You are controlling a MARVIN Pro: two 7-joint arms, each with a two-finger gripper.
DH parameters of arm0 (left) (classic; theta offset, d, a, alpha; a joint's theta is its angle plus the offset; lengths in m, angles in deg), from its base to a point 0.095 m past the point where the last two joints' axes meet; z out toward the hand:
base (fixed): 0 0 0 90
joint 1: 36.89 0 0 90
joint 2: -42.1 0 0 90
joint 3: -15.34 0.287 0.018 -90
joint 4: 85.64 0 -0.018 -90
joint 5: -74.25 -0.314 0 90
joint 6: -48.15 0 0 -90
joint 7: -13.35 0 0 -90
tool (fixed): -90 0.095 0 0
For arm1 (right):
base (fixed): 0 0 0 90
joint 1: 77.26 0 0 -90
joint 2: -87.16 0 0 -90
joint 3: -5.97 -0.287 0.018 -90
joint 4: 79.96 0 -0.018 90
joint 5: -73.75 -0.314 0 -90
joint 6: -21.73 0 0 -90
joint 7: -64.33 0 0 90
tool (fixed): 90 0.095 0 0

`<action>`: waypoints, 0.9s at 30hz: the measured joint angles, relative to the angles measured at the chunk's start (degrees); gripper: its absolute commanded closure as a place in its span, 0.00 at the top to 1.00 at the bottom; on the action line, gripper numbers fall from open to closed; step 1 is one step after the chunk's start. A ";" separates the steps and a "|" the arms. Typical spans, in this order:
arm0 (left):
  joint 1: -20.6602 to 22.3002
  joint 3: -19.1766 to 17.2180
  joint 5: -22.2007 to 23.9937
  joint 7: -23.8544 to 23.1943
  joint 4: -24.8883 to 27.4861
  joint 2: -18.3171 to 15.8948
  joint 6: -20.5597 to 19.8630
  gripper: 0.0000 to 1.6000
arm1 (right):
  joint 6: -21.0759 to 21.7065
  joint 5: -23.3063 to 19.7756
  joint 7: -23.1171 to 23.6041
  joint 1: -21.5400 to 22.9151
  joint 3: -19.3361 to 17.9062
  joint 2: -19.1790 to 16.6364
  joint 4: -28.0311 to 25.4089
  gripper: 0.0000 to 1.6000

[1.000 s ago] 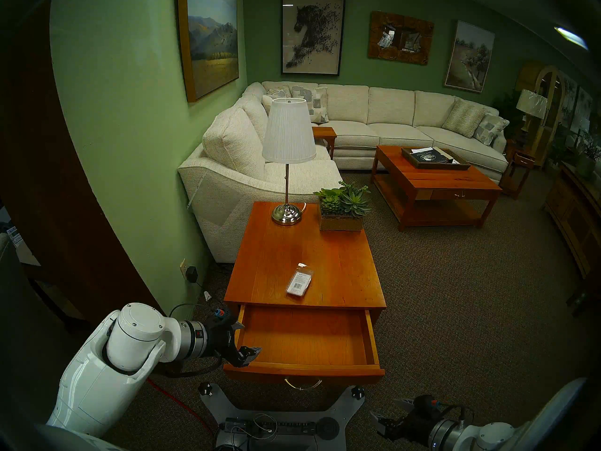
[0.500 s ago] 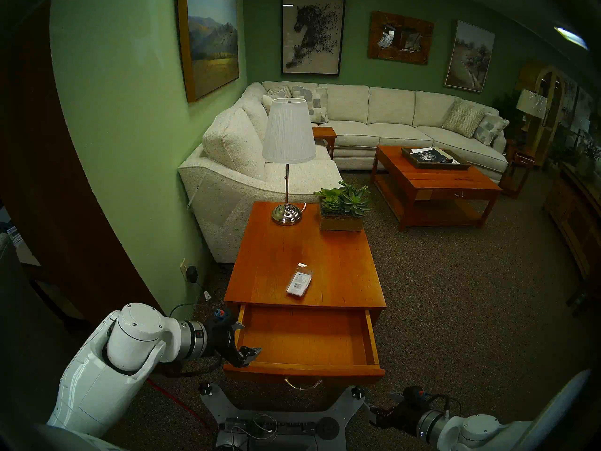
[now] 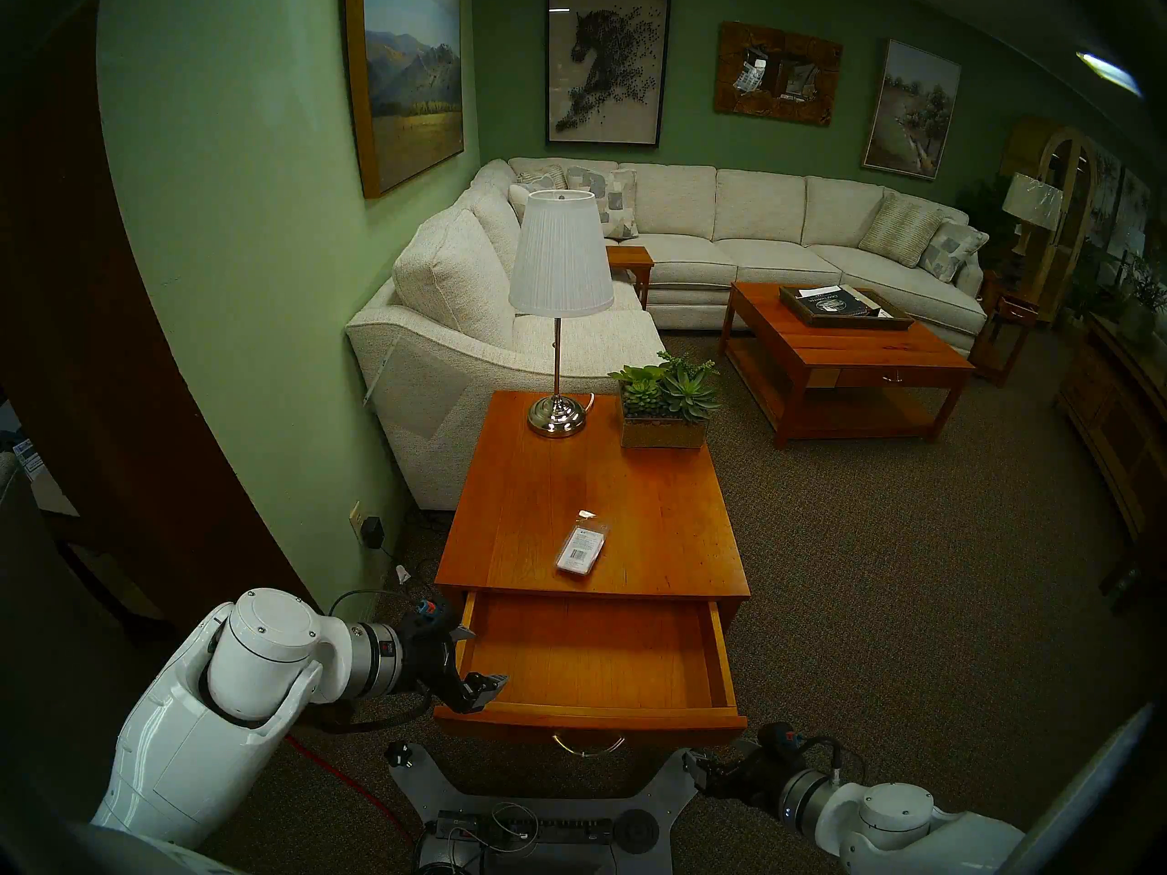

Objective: Open the drawer, take out the contents and close the drawer

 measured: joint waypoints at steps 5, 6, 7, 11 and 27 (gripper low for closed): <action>0.00 0.00 0.00 -0.02 -0.10 0.03 0.01 1.00 | 2.63 1.32 -0.03 2.45 -0.11 2.42 1.13 1.00; 0.00 0.00 0.00 -0.02 -0.13 0.04 0.01 1.00 | 3.18 1.67 -0.06 3.05 -0.22 3.01 1.40 1.00; 0.00 0.00 0.00 -0.03 -0.14 0.05 0.01 1.00 | 3.53 1.90 -0.08 3.47 -0.27 3.36 1.61 1.00; 0.00 0.00 0.00 -0.04 -0.24 0.08 0.02 1.00 | 4.96 3.01 -0.14 5.42 -0.61 5.01 2.49 1.00; 0.01 0.00 -0.01 -0.09 -0.54 0.19 0.06 1.00 | 9.10 7.22 -0.12 12.67 -2.35 10.35 5.08 1.00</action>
